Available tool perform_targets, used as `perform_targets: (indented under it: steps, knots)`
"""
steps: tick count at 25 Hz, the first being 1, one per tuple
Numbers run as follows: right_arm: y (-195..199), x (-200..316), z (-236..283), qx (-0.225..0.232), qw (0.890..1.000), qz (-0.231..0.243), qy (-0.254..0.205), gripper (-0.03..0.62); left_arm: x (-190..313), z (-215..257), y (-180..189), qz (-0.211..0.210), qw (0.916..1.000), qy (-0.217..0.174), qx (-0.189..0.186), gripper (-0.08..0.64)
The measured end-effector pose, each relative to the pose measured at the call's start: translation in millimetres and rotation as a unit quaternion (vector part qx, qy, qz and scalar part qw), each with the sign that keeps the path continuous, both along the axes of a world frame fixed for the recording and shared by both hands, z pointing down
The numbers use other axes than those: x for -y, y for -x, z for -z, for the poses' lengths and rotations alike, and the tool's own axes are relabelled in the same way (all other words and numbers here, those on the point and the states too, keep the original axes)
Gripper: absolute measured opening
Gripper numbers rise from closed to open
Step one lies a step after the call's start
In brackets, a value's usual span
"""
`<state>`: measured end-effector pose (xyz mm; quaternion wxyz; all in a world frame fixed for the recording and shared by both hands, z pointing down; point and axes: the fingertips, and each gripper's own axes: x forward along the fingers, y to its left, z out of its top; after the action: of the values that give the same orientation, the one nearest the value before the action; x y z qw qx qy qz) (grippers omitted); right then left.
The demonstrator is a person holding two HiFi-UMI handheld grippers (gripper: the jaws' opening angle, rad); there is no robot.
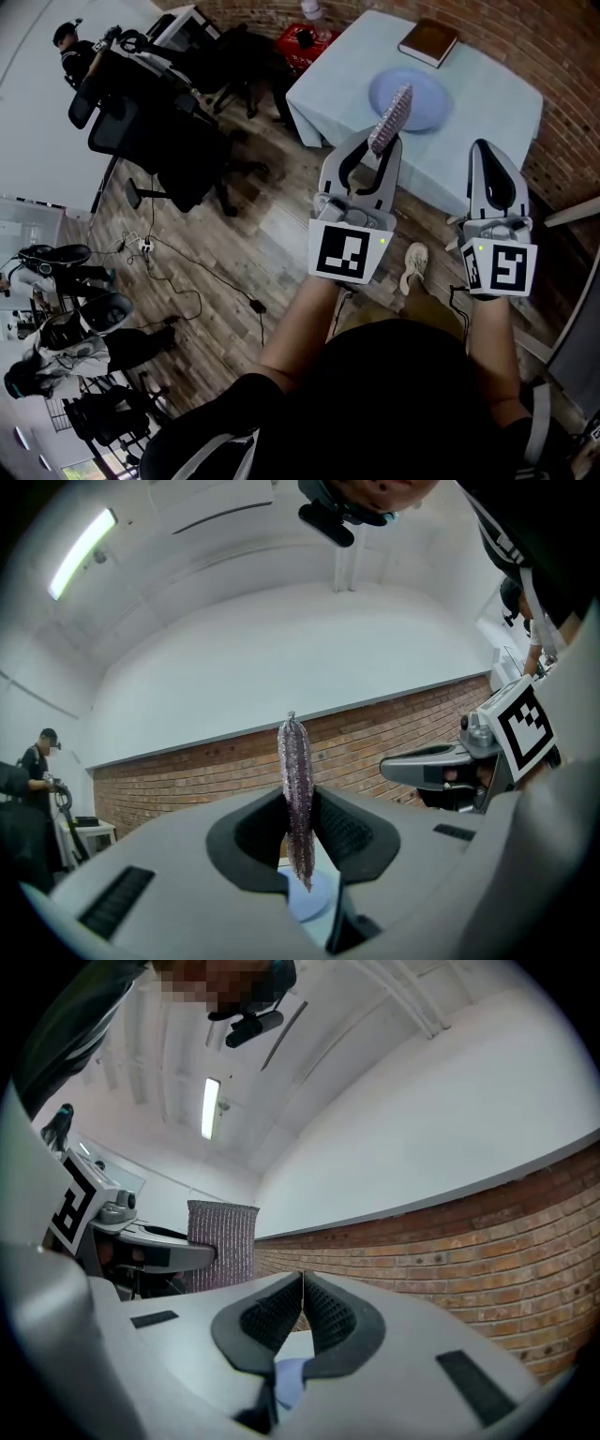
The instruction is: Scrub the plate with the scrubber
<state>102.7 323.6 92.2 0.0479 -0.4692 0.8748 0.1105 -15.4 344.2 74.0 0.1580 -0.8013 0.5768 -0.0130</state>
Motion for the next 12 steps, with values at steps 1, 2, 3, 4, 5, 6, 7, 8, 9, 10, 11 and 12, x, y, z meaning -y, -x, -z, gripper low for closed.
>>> perform_targets:
  steps: [1, 2, 3, 4, 5, 6, 7, 8, 9, 10, 11, 12]
  knots:
    - [-0.6, 10.8, -0.2, 0.001, 1.000, 0.003, 0.002, 0.035, 10.4, 0.9, -1.2, 0.002, 1.0000, 0.001, -0.002, 0.081]
    - [-1.0, 22.2, -0.5, 0.000, 1.000, 0.007, 0.004, 0.035, 21.4, 1.4, -2.3, 0.004, 1.0000, 0.002, -0.003, 0.081]
    - [-1.0, 34.2, -0.9, 0.000, 1.000, 0.010, 0.006, 0.035, 32.8, 1.4, -3.1, 0.005, 1.0000, 0.004, -0.002, 0.081]
    - [-0.5, 46.5, -1.5, -0.002, 1.000, 0.013, 0.008, 0.035, 44.3, 0.7, -3.3, 0.007, 1.0000, 0.006, -0.002, 0.081]
    - [0.6, 58.7, -2.1, -0.003, 1.000, 0.017, 0.009, 0.035, 55.7, -0.4, -2.8, 0.010, 0.9999, 0.008, -0.003, 0.081]
    - [2.1, 70.3, -2.7, -0.004, 1.000, 0.020, 0.011, 0.035, 66.6, -1.4, -2.2, 0.012, 0.9999, 0.009, -0.005, 0.081]
    - [3.6, 80.7, -3.3, -0.006, 1.000, 0.024, 0.013, 0.035, 76.8, -2.3, -1.6, 0.014, 0.9998, 0.011, -0.008, 0.081]
    - [5.1, 90.1, -3.5, -0.008, 0.999, 0.029, 0.014, 0.035, 86.3, -2.8, -1.3, 0.016, 0.9997, 0.012, -0.010, 0.081]
    - [6.3, 98.7, -3.3, -0.010, 0.999, 0.033, 0.014, 0.035, 95.1, -2.7, -1.3, 0.018, 0.9997, 0.014, -0.009, 0.081]
    - [6.8, 107.0, -2.7, -0.012, 0.999, 0.037, 0.015, 0.035, 103.3, -2.1, -1.5, 0.020, 0.9997, 0.015, -0.008, 0.081]
    - [6.7, 115.5, -1.8, -0.013, 0.999, 0.040, 0.016, 0.035, 111.1, -1.0, -2.2, 0.022, 0.9996, 0.015, -0.007, 0.081]
    - [6.1, 124.0, -0.7, -0.013, 0.999, 0.042, 0.017, 0.035, 118.6, 0.4, -3.2, 0.024, 0.9996, 0.015, -0.008, 0.081]
